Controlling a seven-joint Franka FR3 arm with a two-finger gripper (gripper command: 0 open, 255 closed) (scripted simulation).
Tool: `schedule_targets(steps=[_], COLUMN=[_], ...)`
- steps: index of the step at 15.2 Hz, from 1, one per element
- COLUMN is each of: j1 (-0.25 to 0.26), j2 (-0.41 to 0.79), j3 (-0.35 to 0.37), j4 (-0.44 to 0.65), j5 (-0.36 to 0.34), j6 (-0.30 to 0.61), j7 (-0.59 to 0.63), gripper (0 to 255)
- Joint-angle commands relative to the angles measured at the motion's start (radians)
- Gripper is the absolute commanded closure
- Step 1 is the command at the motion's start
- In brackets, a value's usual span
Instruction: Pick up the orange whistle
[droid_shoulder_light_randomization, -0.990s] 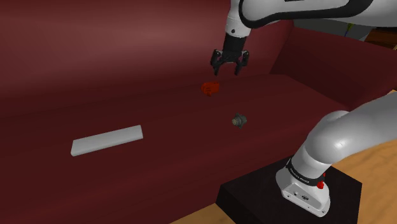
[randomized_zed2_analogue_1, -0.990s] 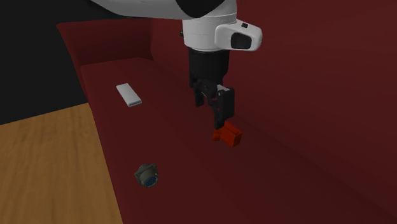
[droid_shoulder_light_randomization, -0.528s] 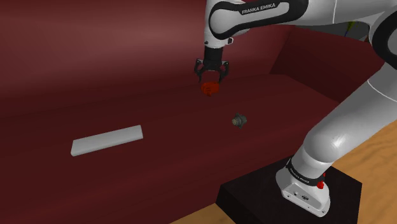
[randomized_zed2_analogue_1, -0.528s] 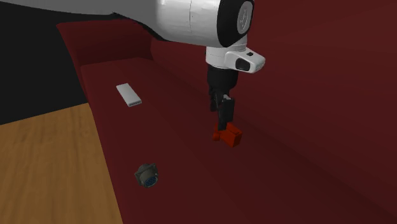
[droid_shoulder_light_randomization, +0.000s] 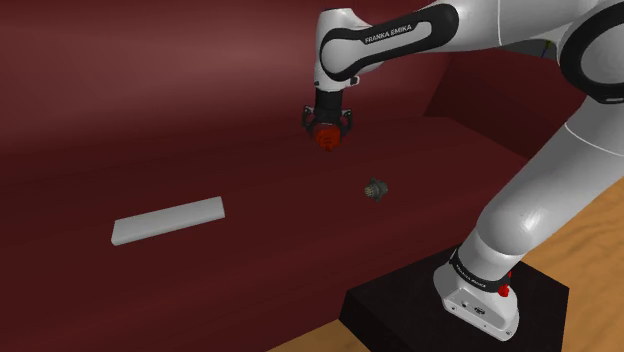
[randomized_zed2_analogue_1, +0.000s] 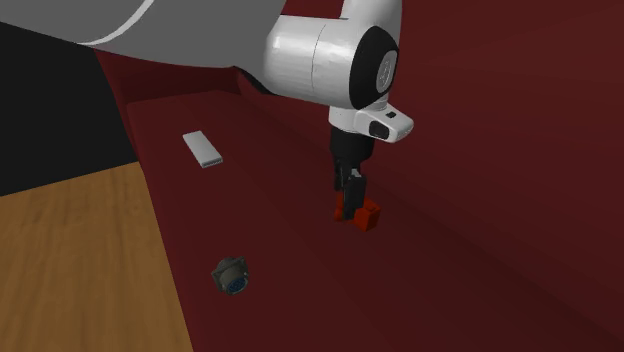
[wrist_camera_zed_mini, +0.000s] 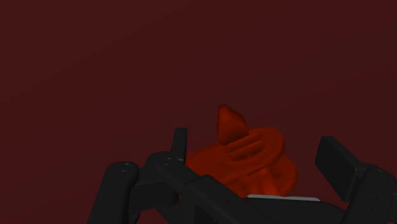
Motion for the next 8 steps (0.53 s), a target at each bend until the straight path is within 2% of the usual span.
schedule_targets(steps=[1,2,3,8], j1=[0.0,0.0,0.0,0.0], j2=[0.004,0.004,0.005,0.006], j3=[0.0,0.0,0.0,0.0], j4=[-0.018,-0.018,-0.016,-0.015], j5=[-0.001,-0.001,-0.001,-0.001], j6=[0.022,0.022,0.022,0.021], j7=[-0.001,-0.001,-0.001,0.0], gripper=[0,0,255,255])
